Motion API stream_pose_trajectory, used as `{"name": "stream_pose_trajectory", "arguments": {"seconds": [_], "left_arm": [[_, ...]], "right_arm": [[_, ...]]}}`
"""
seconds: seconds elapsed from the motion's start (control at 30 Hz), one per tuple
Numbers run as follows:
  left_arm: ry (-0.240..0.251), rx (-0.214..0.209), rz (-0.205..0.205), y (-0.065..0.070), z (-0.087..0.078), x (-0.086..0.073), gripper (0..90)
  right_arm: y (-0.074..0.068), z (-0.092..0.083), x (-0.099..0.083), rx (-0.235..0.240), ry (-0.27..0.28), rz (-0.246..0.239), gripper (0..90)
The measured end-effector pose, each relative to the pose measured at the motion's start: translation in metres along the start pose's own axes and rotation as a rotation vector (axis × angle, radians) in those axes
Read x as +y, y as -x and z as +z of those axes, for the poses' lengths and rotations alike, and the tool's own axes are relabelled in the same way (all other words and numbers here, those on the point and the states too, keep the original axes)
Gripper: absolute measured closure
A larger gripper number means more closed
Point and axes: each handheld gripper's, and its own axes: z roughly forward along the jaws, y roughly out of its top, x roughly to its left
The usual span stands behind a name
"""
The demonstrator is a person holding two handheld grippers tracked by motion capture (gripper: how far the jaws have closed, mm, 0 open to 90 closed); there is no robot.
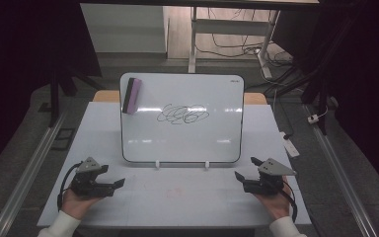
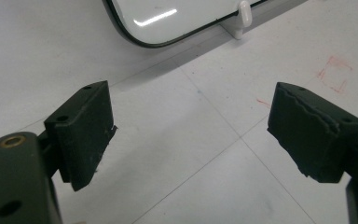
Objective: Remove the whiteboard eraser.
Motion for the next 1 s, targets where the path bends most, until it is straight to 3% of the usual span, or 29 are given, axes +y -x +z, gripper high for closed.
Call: {"name": "stream_pose_trajectory", "arguments": {"seconds": [0.57, 1.0], "left_arm": [[0.029, -0.008, 0.010, -0.001, -0.004, 0.004, 16.8], [0.074, -0.009, 0.013, 0.007, -0.014, 0.025, 18.2]], "right_arm": [[-0.002, 0.003, -0.001, 0.005, -0.022, -0.015, 20.9], [-0.004, 0.001, 0.002, -0.001, -0.016, -0.012, 21.5]]}}
